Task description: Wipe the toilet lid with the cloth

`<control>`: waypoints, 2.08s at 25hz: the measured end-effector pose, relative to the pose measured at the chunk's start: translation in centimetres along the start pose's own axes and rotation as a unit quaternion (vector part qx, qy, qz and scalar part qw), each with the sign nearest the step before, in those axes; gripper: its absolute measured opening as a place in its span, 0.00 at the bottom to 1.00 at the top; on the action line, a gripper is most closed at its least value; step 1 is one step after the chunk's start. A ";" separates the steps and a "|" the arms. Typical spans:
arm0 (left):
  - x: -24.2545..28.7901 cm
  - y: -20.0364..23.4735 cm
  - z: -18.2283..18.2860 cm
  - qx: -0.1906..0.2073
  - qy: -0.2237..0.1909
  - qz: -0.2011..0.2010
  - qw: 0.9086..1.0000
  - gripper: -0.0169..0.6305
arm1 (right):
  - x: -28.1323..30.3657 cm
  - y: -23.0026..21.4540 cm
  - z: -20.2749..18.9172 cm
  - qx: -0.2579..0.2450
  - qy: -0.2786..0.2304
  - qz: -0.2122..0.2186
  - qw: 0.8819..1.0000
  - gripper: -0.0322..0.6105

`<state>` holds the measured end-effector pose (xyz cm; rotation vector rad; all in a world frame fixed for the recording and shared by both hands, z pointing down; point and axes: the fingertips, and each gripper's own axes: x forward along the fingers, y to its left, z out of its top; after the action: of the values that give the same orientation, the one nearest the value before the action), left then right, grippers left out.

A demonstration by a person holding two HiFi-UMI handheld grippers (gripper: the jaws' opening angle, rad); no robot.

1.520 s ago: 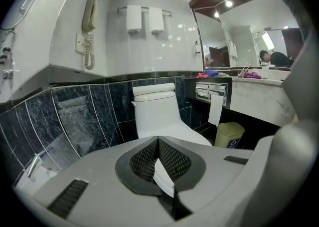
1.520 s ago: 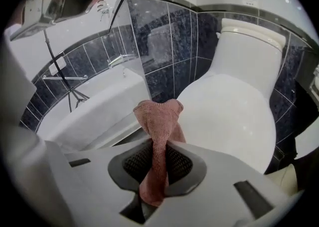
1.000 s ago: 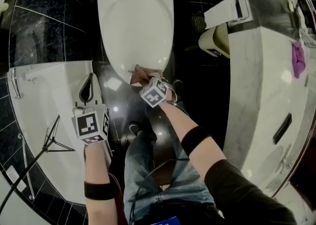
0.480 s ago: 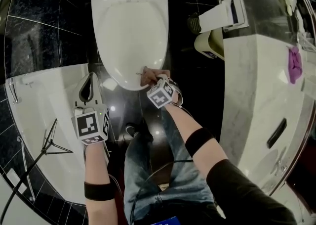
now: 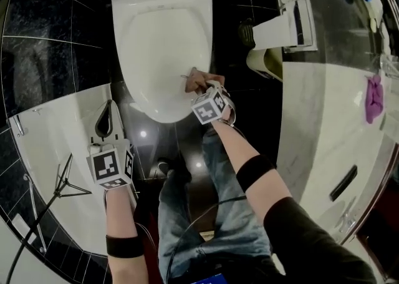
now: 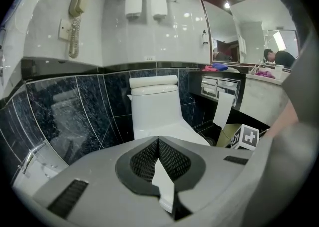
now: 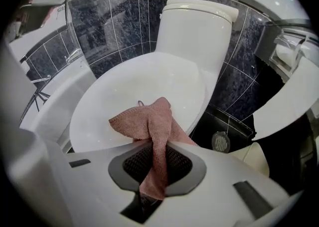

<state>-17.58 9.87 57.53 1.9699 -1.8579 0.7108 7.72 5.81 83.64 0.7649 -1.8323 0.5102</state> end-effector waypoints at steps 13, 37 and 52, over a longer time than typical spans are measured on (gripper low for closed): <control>6.0 1.1 4.0 -0.014 -0.015 0.027 0.999 0.03 | 4.9 -10.6 11.4 -0.038 -0.007 -0.026 0.999 0.16; 8.3 10.5 0.3 -0.036 -0.007 0.027 0.999 0.03 | 10.1 -15.9 25.0 -0.113 0.000 -0.146 0.983 0.15; 6.8 14.4 -2.0 -0.054 0.003 0.044 0.998 0.03 | 13.0 1.6 36.1 -0.260 -0.054 -0.034 0.963 0.16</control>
<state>-31.97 4.15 61.78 1.8260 -1.9468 0.6259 -20.51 -20.25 82.36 0.4968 -1.9146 -0.0692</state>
